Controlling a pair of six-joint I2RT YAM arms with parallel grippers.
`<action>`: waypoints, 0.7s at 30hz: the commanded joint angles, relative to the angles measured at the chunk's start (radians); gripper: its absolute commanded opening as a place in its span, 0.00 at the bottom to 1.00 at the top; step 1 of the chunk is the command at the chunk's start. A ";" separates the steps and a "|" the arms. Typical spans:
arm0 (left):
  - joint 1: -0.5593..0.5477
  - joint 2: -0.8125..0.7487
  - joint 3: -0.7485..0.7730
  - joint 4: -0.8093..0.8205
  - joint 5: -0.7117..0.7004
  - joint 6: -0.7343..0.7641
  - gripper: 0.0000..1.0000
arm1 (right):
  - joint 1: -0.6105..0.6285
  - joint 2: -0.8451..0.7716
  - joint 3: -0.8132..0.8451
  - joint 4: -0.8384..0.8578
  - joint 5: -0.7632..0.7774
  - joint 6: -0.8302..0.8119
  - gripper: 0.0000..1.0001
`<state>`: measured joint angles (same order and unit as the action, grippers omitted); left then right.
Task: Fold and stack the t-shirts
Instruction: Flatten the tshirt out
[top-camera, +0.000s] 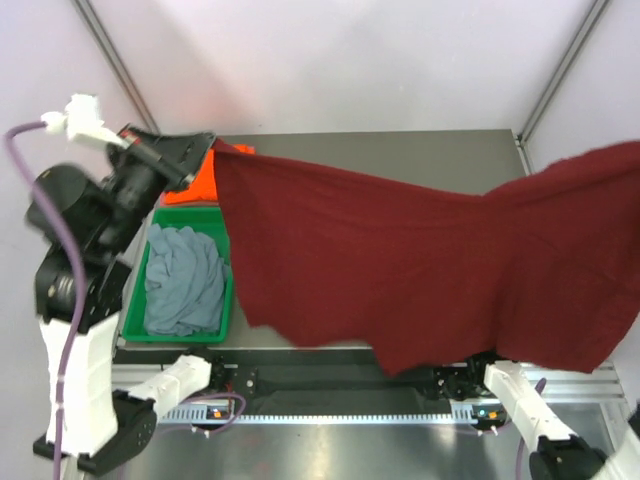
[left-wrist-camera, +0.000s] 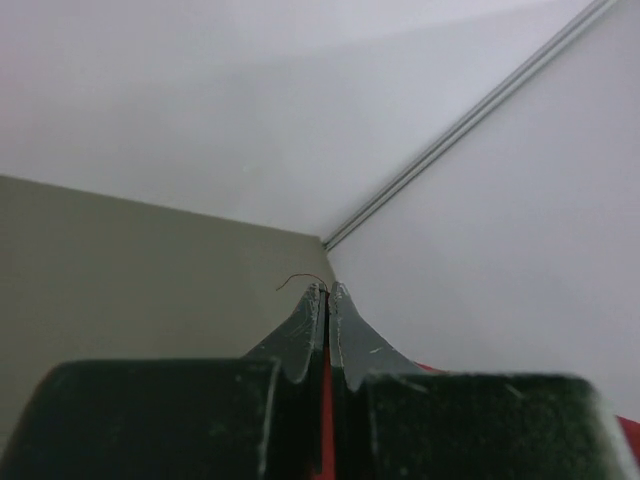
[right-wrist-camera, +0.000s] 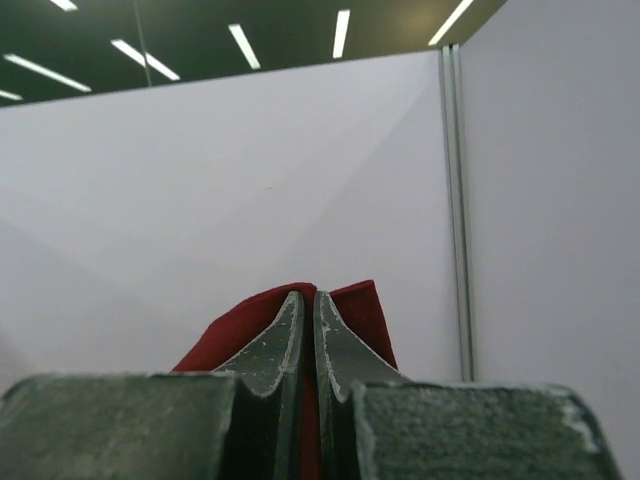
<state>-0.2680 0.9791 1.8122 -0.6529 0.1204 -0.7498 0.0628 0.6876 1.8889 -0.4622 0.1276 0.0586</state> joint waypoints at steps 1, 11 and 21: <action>0.006 0.087 0.015 -0.011 -0.062 0.059 0.00 | 0.000 0.157 -0.016 -0.023 -0.009 -0.051 0.00; 0.007 0.329 0.033 0.125 -0.298 0.178 0.00 | -0.001 0.440 -0.090 0.247 -0.071 -0.149 0.00; 0.009 0.418 0.125 0.289 -0.328 0.210 0.00 | -0.006 0.627 0.025 0.395 -0.060 -0.203 0.00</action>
<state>-0.2661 1.4395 1.8633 -0.5133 -0.1802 -0.5720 0.0624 1.3453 1.8168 -0.2321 0.0589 -0.1112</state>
